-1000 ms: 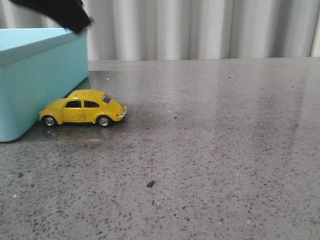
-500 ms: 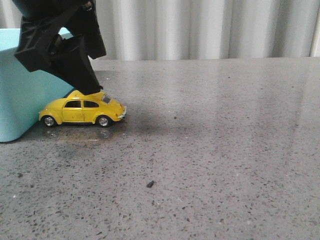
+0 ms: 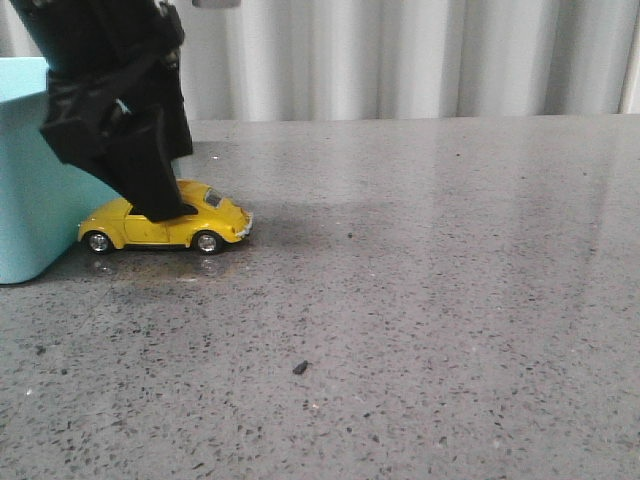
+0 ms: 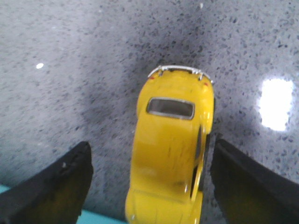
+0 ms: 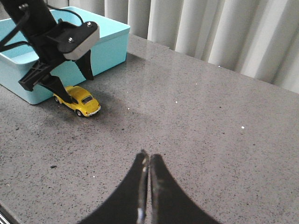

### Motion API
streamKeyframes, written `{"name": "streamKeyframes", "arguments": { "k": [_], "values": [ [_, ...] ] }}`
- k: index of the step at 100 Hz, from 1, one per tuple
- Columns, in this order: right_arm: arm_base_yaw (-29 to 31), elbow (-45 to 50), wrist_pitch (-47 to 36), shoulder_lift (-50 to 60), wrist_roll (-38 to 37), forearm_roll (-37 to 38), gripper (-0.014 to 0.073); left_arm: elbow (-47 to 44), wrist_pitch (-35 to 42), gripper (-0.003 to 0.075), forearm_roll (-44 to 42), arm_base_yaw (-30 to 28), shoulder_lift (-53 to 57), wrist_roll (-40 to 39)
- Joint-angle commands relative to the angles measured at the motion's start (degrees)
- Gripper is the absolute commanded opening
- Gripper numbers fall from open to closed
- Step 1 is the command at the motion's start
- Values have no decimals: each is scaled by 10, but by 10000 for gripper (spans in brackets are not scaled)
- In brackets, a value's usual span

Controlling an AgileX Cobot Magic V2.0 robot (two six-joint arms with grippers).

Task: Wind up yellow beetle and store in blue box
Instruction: 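Close the left gripper on the car and lift it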

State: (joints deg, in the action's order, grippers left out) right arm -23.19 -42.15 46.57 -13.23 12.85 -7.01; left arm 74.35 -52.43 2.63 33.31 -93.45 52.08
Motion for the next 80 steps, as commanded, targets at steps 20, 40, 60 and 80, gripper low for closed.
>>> {"name": "streamKeyframes", "arguments": {
  "k": [20,40,60,80],
  "values": [
    [0,-12,-50,-9,7,-7,-43,19,21,491,6,0,-6,-4],
    [0,-12,-51,-9,7,-10,-43,19,21,491,6,0,-27,-4],
    [0,-12,-51,-9,7,-10,-43,19,24,426,6,0,-36,-4],
    [0,-12,-55,-9,7,-10,-43,20,26,144,6,0,-36,-4]
  ]
}}
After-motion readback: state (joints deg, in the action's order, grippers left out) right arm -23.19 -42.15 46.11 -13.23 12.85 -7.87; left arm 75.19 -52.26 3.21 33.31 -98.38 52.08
